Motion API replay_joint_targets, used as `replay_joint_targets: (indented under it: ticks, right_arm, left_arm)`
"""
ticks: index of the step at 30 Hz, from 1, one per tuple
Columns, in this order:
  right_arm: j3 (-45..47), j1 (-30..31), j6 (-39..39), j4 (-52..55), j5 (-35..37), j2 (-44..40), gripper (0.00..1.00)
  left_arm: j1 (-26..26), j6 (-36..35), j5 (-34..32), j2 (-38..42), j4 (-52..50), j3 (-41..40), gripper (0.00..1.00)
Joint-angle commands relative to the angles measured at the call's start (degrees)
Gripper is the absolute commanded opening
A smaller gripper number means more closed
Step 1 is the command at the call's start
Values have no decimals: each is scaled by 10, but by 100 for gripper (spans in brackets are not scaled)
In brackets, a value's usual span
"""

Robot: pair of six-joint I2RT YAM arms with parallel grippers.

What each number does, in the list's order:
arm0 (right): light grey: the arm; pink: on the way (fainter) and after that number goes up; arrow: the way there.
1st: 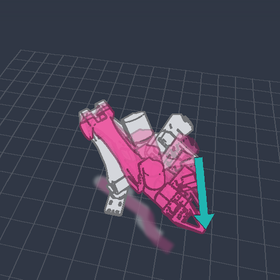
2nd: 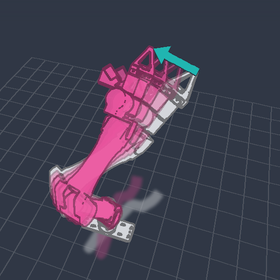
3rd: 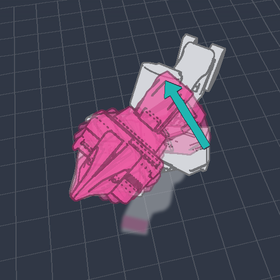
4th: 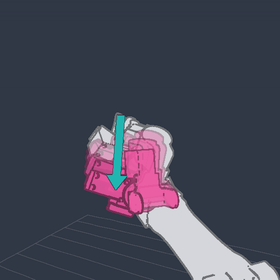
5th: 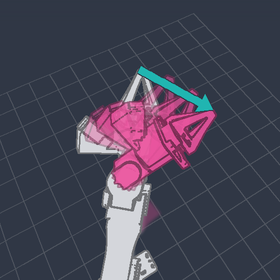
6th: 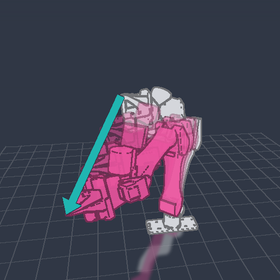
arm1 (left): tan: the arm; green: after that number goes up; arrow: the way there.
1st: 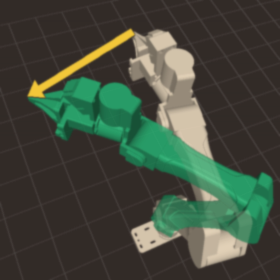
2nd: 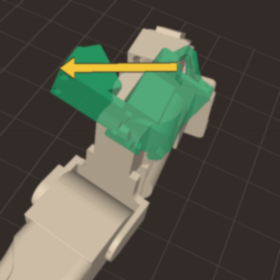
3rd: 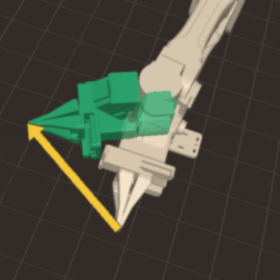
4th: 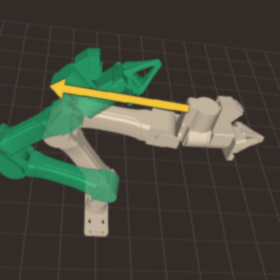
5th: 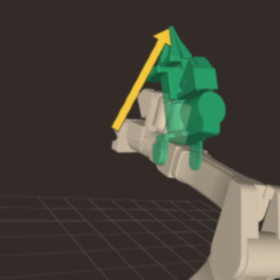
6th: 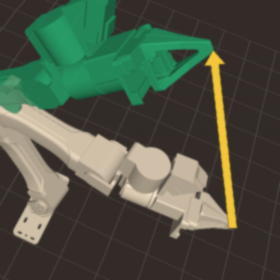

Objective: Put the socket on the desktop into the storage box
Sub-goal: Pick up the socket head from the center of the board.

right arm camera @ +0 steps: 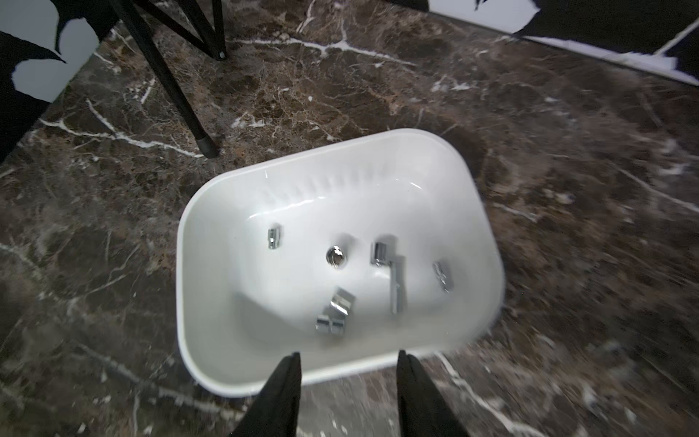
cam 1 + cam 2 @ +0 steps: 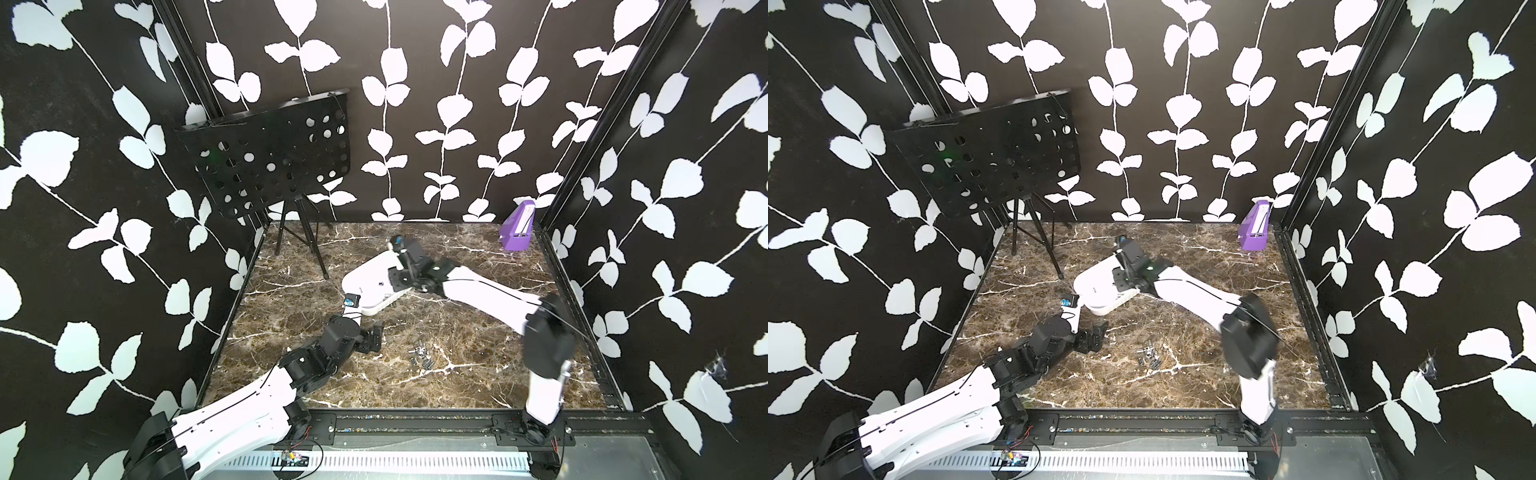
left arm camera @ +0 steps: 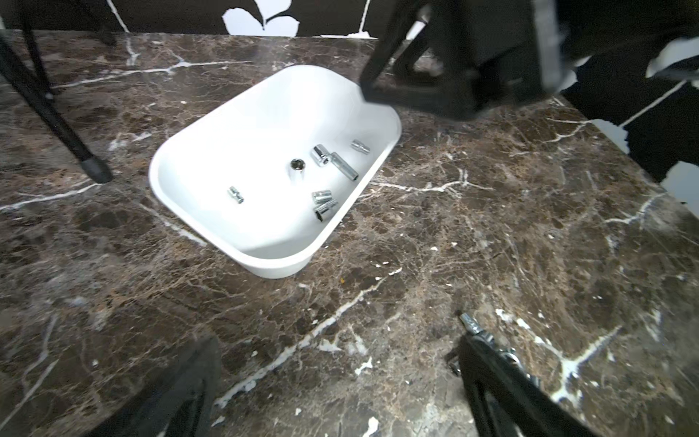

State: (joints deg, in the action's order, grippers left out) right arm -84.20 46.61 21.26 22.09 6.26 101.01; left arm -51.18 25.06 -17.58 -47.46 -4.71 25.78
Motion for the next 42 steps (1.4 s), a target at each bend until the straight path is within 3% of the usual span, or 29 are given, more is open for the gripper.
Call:
replay_joint_targets:
  ticks: [1,5,10,14,19,26,34,42]
  right_arm:
    - [139,10,9,-18,29,-127,45]
    - [302,58,26,-1,86,-282,46]
    - [454,122,106,20,98,-440,46]
    - [528,164,160,-7,109,-497,45]
    - [556,196,175,-67,126,-464,45]
    - [524,227,167,-131,141,-355,46]
    - [459,257,152,-128,201,-240,45]
    - [440,257,144,-139,222,-195,45]
  left_arm:
    - [1,-18,61,-16,36,10,98]
    - [1,-22,76,-37,32,20,97]
    - [1,-42,153,-79,50,38,95]
    - [1,-41,163,-117,44,53,93]
    - [1,-38,155,-144,34,62,93]
    - [1,-35,147,-185,1,88,95]
    - [1,-27,119,-192,-17,94,96]
    - [1,-20,83,-167,-25,85,97]
